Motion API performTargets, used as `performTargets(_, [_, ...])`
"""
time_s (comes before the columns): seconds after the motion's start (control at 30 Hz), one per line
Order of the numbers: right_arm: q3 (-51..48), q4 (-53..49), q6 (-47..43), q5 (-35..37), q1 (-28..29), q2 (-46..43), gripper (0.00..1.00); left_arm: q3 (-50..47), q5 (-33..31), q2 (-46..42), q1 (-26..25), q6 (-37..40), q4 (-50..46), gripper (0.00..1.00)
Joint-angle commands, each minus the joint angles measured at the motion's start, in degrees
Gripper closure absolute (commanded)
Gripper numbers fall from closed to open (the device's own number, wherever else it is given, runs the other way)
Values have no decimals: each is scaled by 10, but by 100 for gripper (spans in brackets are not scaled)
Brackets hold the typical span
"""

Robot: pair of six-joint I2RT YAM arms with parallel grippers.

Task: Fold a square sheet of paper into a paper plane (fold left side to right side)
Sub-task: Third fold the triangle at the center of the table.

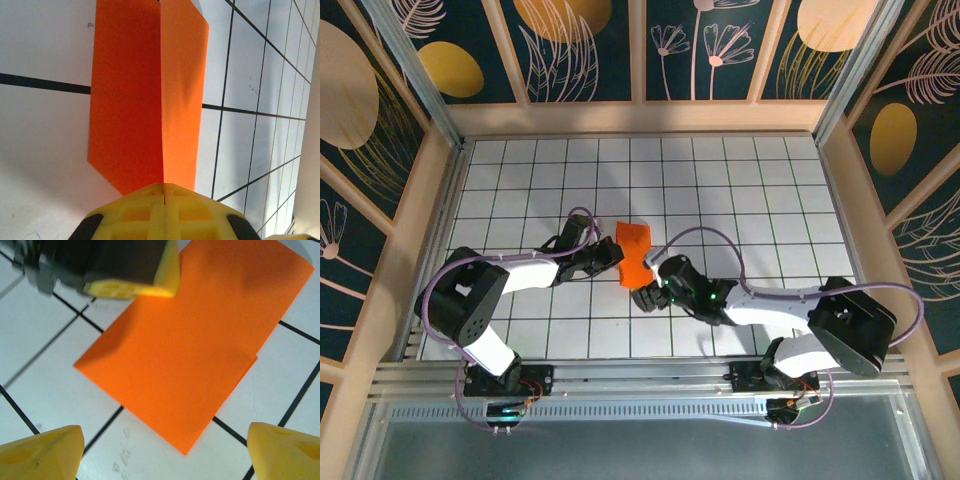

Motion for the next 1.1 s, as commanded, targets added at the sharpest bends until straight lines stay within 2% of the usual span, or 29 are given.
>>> performTargets(0.0, [0,35,-62,118,39,14,12,5,10,-13,-3,-9,-6,100])
performTargets(0.33, [63,58,-149,180,72,124,11,1,13,-15,-3,-14,-1,100])
performTargets(0.63, [102,99,-188,182,70,180,23,1,12,-12,-5,-15,0,100])
performTargets(0.73, [110,100,-191,181,68,186,32,1,12,-10,-6,-14,0,100])
performTargets(0.93, [112,82,-187,171,69,185,66,12,-7,-8,-6,3,-28,100])
performTargets(1.0, [114,67,-182,169,69,183,80,16,-17,-13,-6,14,-42,96])
performTargets(1.07, [122,47,-173,163,66,180,93,17,-28,-23,-6,21,-50,89])
